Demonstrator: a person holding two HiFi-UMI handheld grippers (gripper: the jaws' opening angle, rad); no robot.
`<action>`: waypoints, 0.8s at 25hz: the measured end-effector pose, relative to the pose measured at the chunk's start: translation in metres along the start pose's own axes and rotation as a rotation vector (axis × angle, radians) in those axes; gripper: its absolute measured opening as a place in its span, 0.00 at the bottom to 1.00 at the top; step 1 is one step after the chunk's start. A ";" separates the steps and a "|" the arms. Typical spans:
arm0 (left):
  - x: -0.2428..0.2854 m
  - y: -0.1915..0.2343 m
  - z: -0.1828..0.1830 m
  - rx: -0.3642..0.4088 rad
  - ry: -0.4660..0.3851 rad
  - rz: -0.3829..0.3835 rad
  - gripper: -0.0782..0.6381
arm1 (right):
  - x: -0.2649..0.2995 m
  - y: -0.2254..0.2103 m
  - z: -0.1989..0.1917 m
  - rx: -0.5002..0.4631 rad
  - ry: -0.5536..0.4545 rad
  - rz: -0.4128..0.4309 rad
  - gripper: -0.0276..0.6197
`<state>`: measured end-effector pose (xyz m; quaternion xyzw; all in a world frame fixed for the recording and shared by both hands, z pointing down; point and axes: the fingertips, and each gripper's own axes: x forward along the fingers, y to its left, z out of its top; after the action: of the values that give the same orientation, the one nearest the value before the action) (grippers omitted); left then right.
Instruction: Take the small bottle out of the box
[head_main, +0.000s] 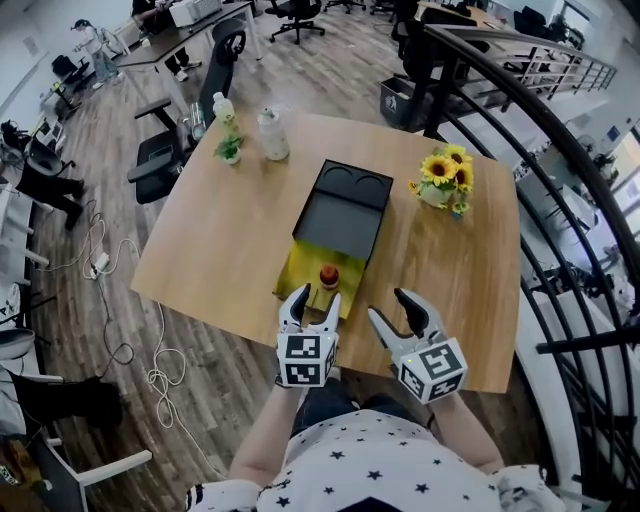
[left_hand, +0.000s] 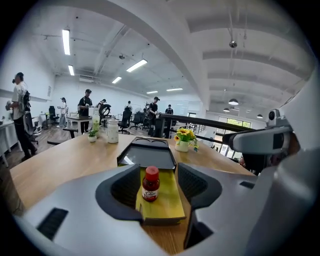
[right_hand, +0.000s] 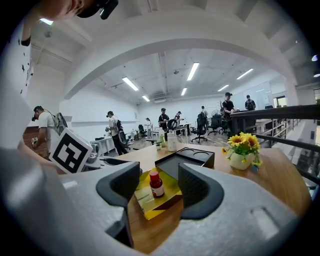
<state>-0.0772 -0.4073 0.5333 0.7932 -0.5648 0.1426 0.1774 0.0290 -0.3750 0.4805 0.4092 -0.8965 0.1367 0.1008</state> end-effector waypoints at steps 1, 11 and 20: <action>0.006 0.001 -0.001 0.003 0.010 -0.004 0.41 | 0.003 -0.002 0.001 0.002 0.001 -0.001 0.39; 0.053 0.011 -0.015 0.034 0.105 -0.034 0.41 | 0.030 -0.023 0.008 0.022 0.021 -0.030 0.39; 0.078 0.019 -0.030 0.055 0.179 -0.048 0.39 | 0.048 -0.034 0.011 0.036 0.037 -0.046 0.39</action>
<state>-0.0707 -0.4652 0.5961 0.7953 -0.5233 0.2241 0.2084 0.0232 -0.4336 0.4894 0.4288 -0.8823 0.1580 0.1130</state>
